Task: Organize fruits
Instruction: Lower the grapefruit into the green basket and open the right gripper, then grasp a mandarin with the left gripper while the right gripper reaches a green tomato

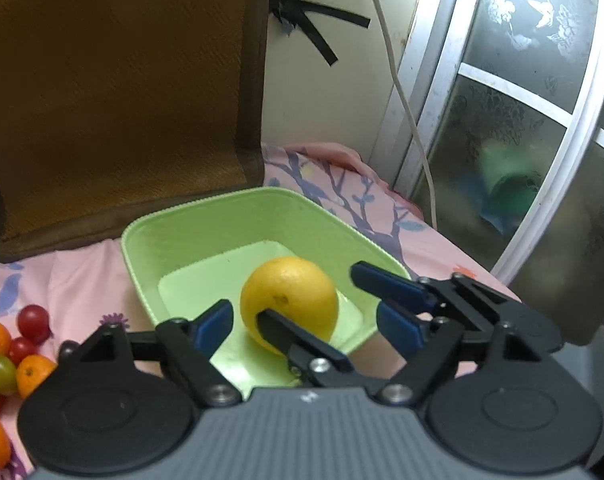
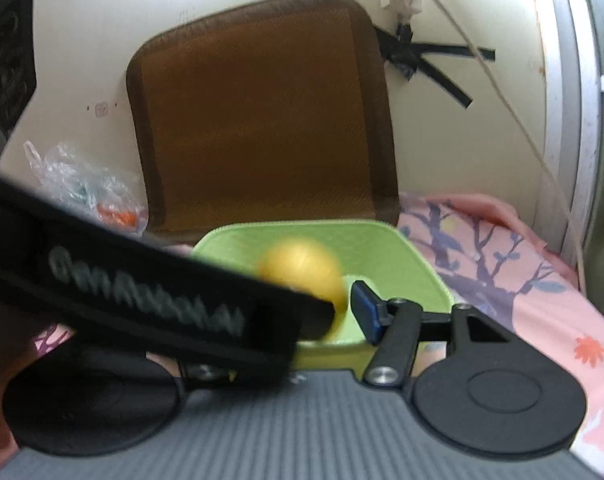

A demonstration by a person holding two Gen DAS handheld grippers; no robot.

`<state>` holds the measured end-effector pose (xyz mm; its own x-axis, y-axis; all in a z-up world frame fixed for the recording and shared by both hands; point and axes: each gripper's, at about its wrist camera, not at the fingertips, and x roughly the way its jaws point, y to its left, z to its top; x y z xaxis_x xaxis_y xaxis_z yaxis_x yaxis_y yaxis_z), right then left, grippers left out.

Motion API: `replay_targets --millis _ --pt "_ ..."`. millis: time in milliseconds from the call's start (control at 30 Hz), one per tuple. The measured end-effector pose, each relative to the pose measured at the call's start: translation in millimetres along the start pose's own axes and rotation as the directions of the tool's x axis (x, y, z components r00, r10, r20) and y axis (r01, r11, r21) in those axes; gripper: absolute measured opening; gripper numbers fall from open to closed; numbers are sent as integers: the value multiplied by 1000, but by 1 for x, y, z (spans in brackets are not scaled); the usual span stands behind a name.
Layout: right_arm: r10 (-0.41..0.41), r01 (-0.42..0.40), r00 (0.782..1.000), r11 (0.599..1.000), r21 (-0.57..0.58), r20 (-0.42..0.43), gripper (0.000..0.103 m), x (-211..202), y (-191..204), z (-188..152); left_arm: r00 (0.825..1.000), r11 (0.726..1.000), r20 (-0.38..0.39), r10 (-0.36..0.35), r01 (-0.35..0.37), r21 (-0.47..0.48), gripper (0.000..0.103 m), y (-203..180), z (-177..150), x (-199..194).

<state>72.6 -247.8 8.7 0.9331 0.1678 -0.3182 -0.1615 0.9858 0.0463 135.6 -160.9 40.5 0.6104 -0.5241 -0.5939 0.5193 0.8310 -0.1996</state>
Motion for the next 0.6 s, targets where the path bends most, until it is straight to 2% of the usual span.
replay_targets --millis 100,167,267,333,367,433,533,600 --pt "-14 15 998 1000 -11 55 70 -12 2 -3 998 999 67 10 -8 -32 81 7 -3 -33" --pt "-31 33 993 999 -18 110 69 -24 3 -5 990 997 137 41 -31 -69 82 23 -10 -69" --pt "-45 46 983 999 -1 176 68 -37 2 -4 968 982 197 153 -127 -137 82 53 -23 -120" --pt "-46 39 977 999 34 209 58 -45 -1 0 952 964 212 223 -182 -195 82 77 -35 -150" --pt "-41 31 977 998 50 211 54 -49 0 1 941 949 211 266 -216 -231 82 92 -44 -165" --pt "-11 -5 980 997 80 197 39 -56 4 5 923 918 194 332 -270 -290 82 117 -57 -186" --pt "96 -110 986 990 92 139 37 -55 21 11 906 874 159 392 -313 -373 80 150 -78 -204" --pt "150 -156 984 986 55 98 36 -52 43 9 909 857 137 393 -308 -413 80 166 -87 -205"
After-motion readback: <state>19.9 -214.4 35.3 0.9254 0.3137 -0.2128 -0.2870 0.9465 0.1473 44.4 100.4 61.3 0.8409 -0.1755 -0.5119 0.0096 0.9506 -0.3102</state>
